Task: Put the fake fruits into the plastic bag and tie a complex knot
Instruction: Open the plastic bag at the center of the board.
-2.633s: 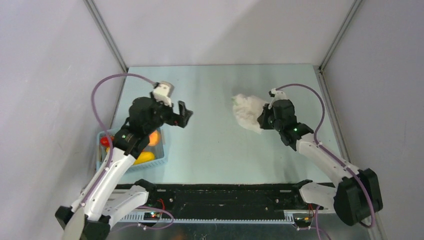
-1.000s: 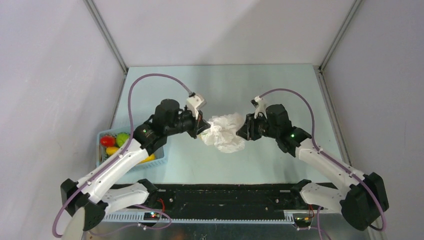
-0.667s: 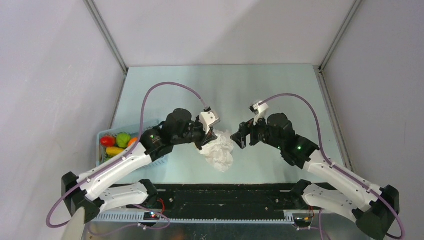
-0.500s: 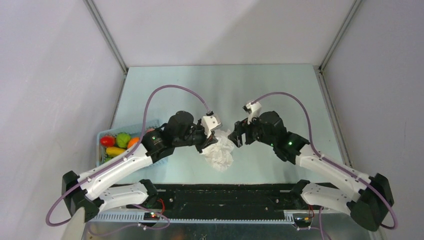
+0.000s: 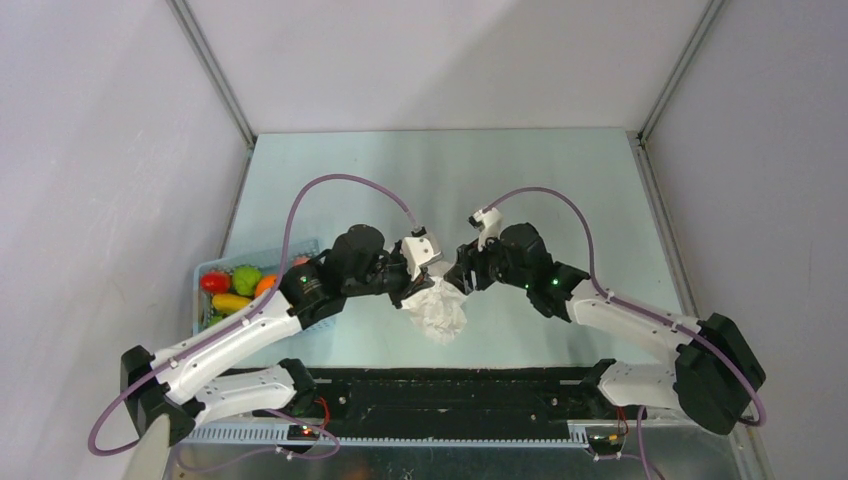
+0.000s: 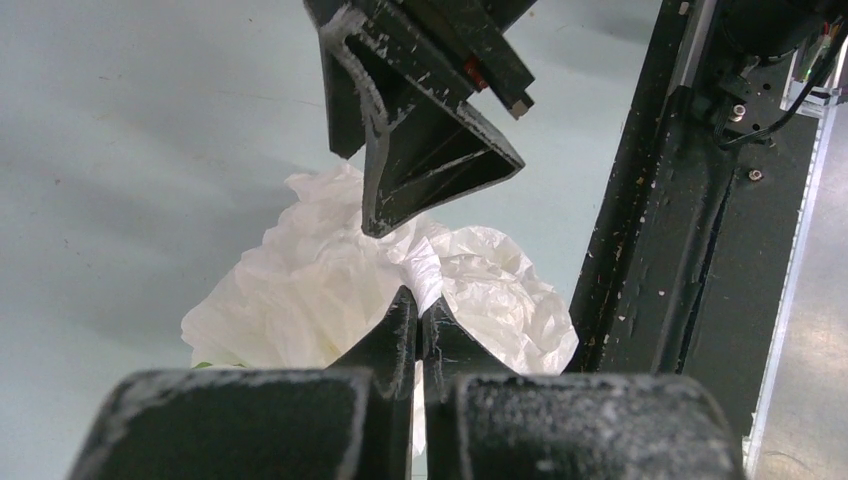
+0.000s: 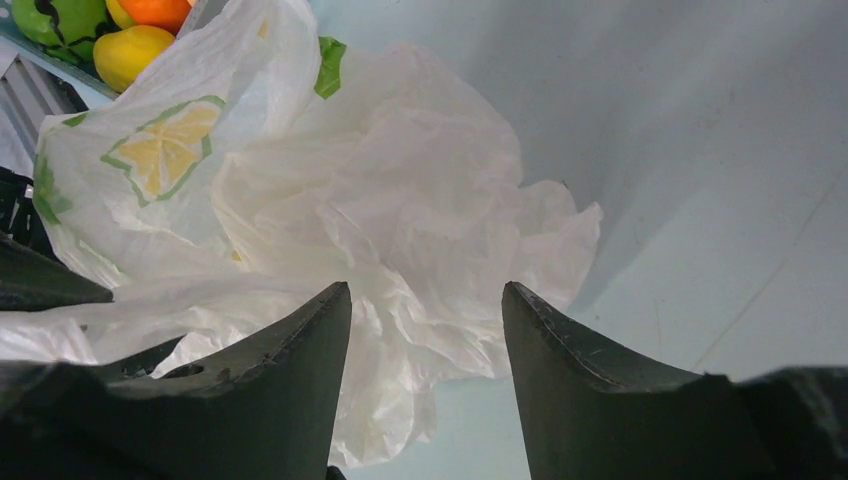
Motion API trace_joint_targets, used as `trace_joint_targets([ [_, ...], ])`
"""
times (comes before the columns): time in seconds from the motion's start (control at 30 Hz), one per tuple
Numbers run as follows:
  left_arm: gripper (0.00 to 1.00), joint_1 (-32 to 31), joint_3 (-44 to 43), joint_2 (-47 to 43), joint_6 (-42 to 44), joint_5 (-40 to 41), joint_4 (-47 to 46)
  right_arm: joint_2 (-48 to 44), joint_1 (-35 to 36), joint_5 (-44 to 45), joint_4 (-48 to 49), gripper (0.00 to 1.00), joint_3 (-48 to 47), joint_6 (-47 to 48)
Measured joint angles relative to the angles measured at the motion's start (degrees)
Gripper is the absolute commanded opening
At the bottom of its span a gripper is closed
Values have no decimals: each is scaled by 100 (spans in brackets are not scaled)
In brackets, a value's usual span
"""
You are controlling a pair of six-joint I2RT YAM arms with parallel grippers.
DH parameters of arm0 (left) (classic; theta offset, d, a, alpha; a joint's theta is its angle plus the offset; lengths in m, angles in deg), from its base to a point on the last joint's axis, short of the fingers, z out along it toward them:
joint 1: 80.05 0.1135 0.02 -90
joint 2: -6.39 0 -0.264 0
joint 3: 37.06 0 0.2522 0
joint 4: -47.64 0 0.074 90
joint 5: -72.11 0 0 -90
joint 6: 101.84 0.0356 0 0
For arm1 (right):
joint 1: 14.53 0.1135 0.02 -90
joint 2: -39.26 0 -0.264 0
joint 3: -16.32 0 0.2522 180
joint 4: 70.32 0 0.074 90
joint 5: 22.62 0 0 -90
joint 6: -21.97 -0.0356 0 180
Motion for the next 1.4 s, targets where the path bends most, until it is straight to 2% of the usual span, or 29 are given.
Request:
trace_joint_targets([
  [0.27,0,-4,0,2,90,-4,0,431,0,-295,597,56,0,44],
  [0.4,0,-4,2,0,98,0,0,673,0,-393,778,51,0,83],
  [0.5,0,-4,9,0,107,2,-11,802,0,-472,835,37,0,83],
  [0.53,0,-4,28,-2,109,2,-17,850,0,-511,868,26,0,92],
  [0.57,0,-4,48,-4,111,4,-17,907,0,-533,903,19,0,74],
  [0.6,0,-4,72,-7,114,11,-17,944,0,-542,916,7,0,98],
  [0.67,0,-4,94,-7,149,57,0,1005,-9,-520,903,0,0,55],
  [0.83,0,-9,94,-221,315,546,101,879,-219,151,621,0,9,-190],
  [1.0,0,109,94,-767,490,1329,192,164,-949,1591,-195,0,24,-728],
  [1.13,0,356,94,-1008,505,1703,195,-267,-1526,2326,-570,0,170,-1134],
  [1.4,0,435,94,-623,538,2238,317,-577,-1840,3237,-1147,0,780,-1836],
])
